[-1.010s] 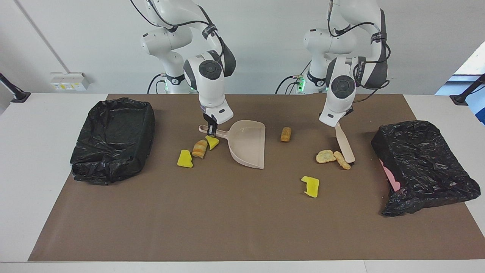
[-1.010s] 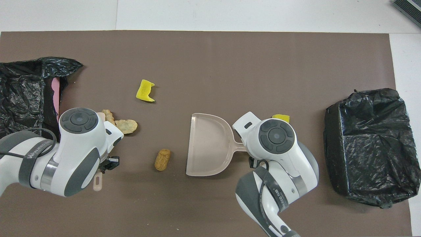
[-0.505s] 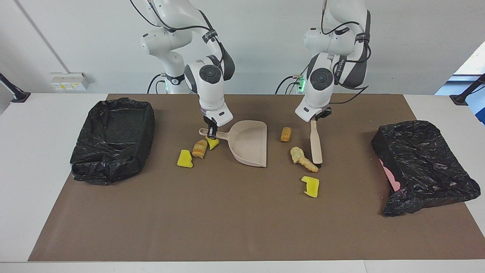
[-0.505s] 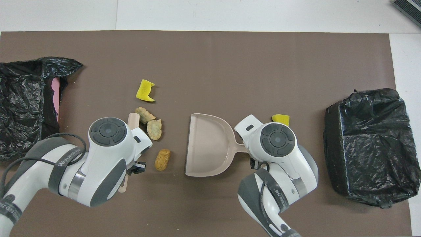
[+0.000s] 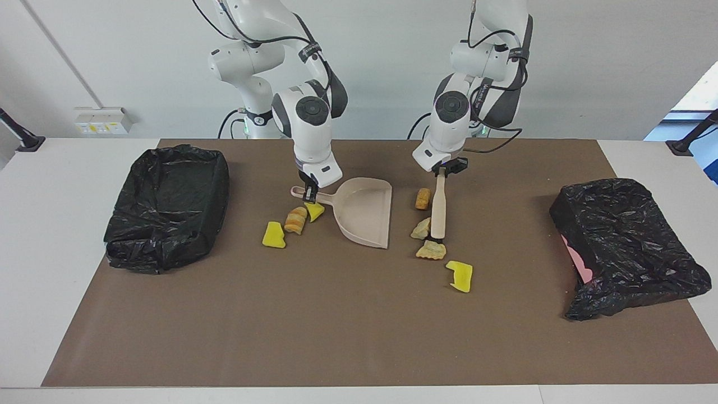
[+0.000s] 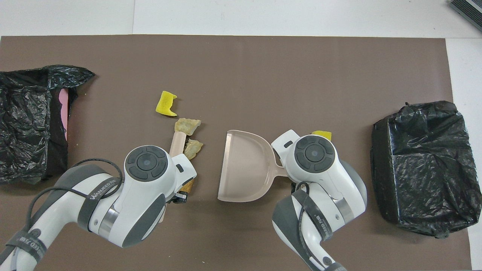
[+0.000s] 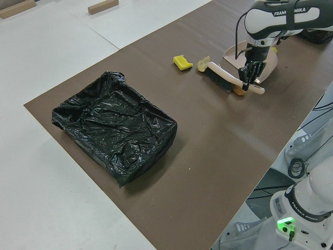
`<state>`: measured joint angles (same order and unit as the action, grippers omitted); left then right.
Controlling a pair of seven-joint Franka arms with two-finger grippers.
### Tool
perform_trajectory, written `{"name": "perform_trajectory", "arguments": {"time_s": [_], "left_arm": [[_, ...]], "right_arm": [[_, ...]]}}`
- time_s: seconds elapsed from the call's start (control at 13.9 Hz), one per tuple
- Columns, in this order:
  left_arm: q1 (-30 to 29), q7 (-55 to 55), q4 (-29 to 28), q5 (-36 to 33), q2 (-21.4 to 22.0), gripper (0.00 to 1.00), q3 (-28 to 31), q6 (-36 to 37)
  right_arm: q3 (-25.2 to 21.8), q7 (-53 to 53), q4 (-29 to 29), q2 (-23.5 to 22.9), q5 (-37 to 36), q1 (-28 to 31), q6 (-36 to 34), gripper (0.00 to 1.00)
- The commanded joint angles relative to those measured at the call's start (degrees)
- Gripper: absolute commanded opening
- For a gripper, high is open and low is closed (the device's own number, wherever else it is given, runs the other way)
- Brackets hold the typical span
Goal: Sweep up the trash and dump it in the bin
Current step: 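Sweep the bread chunks toward the dustpan with the left gripper's brush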
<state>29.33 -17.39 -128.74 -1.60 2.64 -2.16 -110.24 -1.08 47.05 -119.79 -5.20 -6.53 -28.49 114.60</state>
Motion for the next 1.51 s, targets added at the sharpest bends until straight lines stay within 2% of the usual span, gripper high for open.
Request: {"name": "perform_trajectory", "arguments": {"time_s": [0.0,0.29,0.43,0.58,0.87,1.01,1.15,1.3,1.44], "left_arm": [[0.8,1.2,-1.6,1.0,1.5,0.00,1.1,-4.0],[0.0,2.5,-1.7,1.0,1.5,0.00,1.5,-3.2],[-1.1,2.4,-1.4,0.7,1.4,0.00,1.5,-1.6],[-1.5,2.6,-1.7,0.6,1.6,0.00,1.5,-1.6],[-0.7,5.3,-2.4,1.0,1.9,0.00,1.1,-2.4],[2.7,4.9,-3.8,1.2,1.9,0.00,0.9,-1.7],[6.0,4.7,-4.0,4.9,2.4,0.00,0.9,-2.3],[10.7,2.9,-1.4,9.1,1.9,0.00,0.8,-1.0],[13.4,-1.2,2.1,9.3,1.7,0.00,0.8,-0.2]], "right_arm": [[0.5,-4.2,5.6,-1.0,-2.6,-0.1,-6.6,0.00],[0.6,-5.2,3.5,-0.5,-2.5,-1.2,-3.9,0.00],[0.6,-9.7,2.8,-0.9,-3.1,-2.2,-1.8,0.00],[0.6,-10.6,2.0,-1.0,-4.8,-4.7,-0.3,0.00],[0.7,-14.0,1.8,-1.1,-5.6,-5.2,1.9,0.00],[0.7,-14.0,1.8,-1.1,-5.6,-5.2,2.1,0.00],[0.6,-13.9,1.8,-1.1,-5.6,-5.2,2.1,0.00],[0.6,-13.7,1.8,-1.2,-5.6,-5.1,2.1,0.00],[0.6,-13.6,1.8,-1.2,-5.6,-5.1,2.1,0.00]]}}
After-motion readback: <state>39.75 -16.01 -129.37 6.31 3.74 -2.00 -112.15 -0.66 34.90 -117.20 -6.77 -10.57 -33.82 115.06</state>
